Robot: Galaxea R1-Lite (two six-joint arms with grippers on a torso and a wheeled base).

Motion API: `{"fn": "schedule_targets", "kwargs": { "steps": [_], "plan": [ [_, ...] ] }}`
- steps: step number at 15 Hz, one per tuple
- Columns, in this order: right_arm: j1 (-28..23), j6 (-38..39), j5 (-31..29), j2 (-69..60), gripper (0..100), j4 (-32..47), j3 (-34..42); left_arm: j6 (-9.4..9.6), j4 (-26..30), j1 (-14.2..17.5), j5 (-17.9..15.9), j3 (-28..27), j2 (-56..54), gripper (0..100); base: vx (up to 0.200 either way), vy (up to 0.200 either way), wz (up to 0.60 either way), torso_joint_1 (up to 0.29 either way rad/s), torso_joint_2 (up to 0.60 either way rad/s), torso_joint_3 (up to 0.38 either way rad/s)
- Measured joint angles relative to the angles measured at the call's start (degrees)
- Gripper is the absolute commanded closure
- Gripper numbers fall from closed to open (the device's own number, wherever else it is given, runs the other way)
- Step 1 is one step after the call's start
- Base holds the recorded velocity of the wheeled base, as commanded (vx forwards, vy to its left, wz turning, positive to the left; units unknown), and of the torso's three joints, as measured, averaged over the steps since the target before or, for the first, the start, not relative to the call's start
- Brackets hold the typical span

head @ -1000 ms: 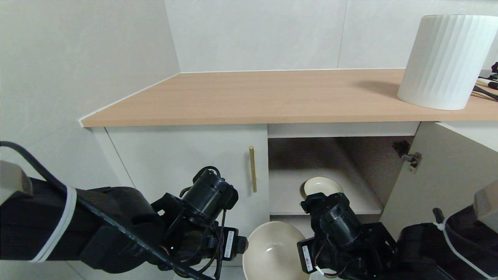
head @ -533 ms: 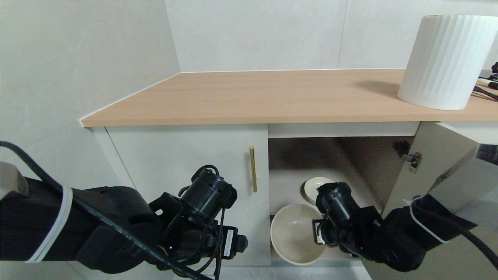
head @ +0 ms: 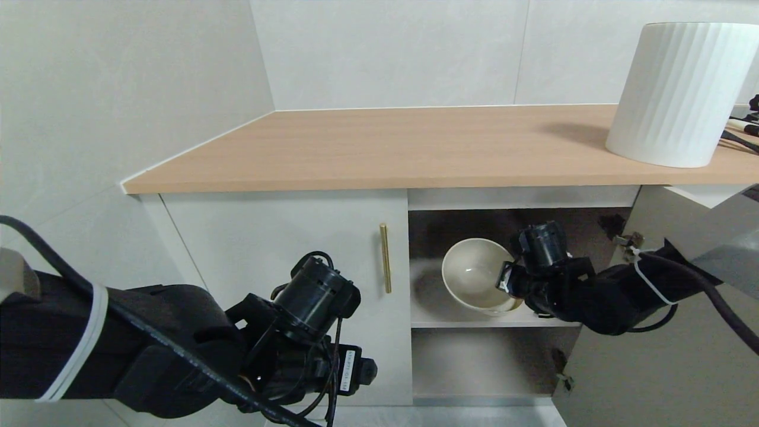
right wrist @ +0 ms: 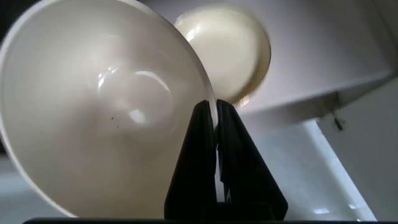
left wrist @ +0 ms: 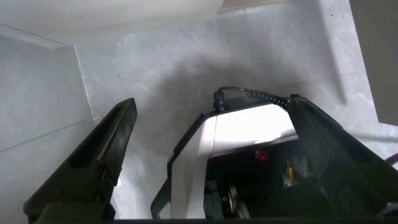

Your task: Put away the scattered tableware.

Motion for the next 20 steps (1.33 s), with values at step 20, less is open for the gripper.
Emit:
{"fn": "schedule_targets", "kwargs": {
  "steps": [20],
  "plan": [
    [-5.99,-0.15,-2.06,13.01,100,-0.02,-10.9,0.0,0.02,0.2,0.0,0.11,0.04,0,0.0,0.0,0.0,0.0,0.0,0.0]
  ]
}}
